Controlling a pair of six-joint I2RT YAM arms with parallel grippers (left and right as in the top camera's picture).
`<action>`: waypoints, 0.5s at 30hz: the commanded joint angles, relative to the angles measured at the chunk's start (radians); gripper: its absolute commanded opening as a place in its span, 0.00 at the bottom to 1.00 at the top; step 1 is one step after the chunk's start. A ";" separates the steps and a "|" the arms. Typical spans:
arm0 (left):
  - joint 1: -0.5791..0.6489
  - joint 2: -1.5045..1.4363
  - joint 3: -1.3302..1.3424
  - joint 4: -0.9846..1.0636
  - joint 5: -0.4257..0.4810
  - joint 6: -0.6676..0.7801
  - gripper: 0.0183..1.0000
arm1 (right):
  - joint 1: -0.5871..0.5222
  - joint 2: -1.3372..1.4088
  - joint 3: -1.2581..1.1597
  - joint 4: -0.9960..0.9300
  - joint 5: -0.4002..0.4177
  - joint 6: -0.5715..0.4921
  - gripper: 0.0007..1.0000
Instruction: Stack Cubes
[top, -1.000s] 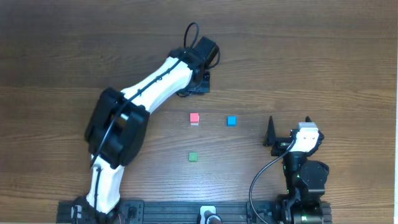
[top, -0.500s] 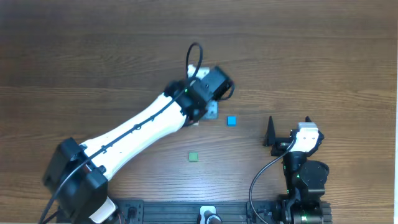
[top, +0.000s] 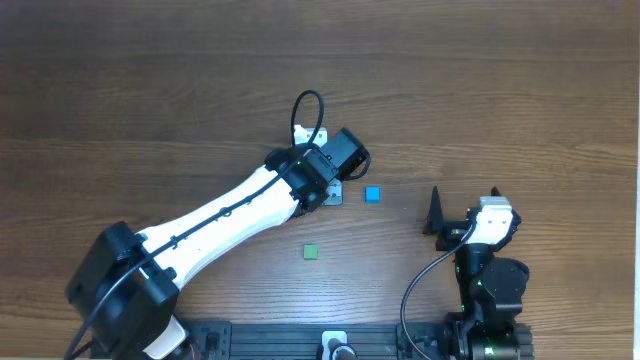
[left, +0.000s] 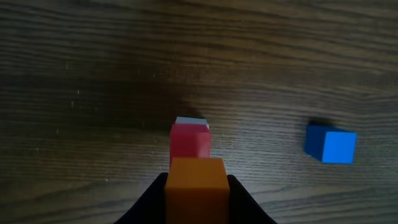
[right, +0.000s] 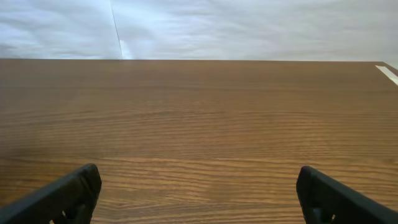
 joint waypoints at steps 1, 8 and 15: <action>0.005 0.014 0.000 0.018 -0.026 -0.030 0.03 | -0.006 -0.007 -0.007 0.002 -0.008 -0.004 0.99; 0.006 0.028 0.000 0.025 -0.029 -0.033 0.03 | -0.006 -0.007 -0.007 0.002 -0.008 -0.004 0.99; 0.007 0.029 0.000 0.025 -0.038 -0.033 0.03 | -0.006 -0.007 -0.007 0.002 -0.008 -0.004 0.99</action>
